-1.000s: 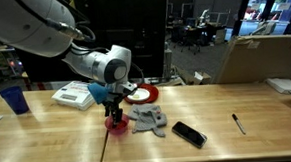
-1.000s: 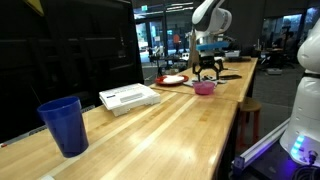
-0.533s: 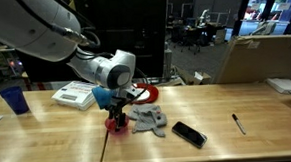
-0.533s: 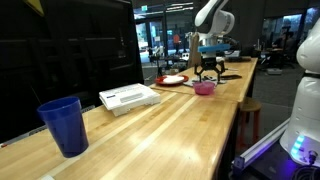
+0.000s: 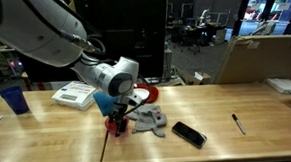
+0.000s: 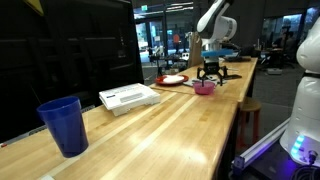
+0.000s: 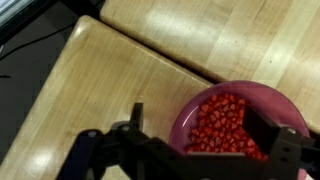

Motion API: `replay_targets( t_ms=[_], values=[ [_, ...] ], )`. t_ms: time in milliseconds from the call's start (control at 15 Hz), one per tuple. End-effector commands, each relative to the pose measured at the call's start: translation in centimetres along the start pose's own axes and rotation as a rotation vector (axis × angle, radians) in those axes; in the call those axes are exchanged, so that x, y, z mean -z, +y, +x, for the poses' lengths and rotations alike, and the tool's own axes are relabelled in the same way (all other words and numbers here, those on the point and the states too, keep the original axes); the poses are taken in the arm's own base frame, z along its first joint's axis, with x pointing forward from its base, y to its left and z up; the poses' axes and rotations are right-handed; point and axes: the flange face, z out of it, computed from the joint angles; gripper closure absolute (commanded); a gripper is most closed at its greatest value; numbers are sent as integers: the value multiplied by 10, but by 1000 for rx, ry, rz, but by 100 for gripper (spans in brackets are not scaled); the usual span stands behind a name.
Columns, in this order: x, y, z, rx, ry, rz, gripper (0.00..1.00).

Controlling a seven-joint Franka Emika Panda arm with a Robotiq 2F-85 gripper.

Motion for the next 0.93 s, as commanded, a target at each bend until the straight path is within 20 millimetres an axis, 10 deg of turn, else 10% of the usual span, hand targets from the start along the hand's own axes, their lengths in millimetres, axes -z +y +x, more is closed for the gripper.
replay_targets(
  t_ms=[0, 533, 867],
  values=[
    [0, -3, 0, 65, -22, 61, 0],
    [-4, -1, 1, 56, -21, 33, 0],
    [-5, 0, 1, 53, -22, 22, 48]
  ],
)
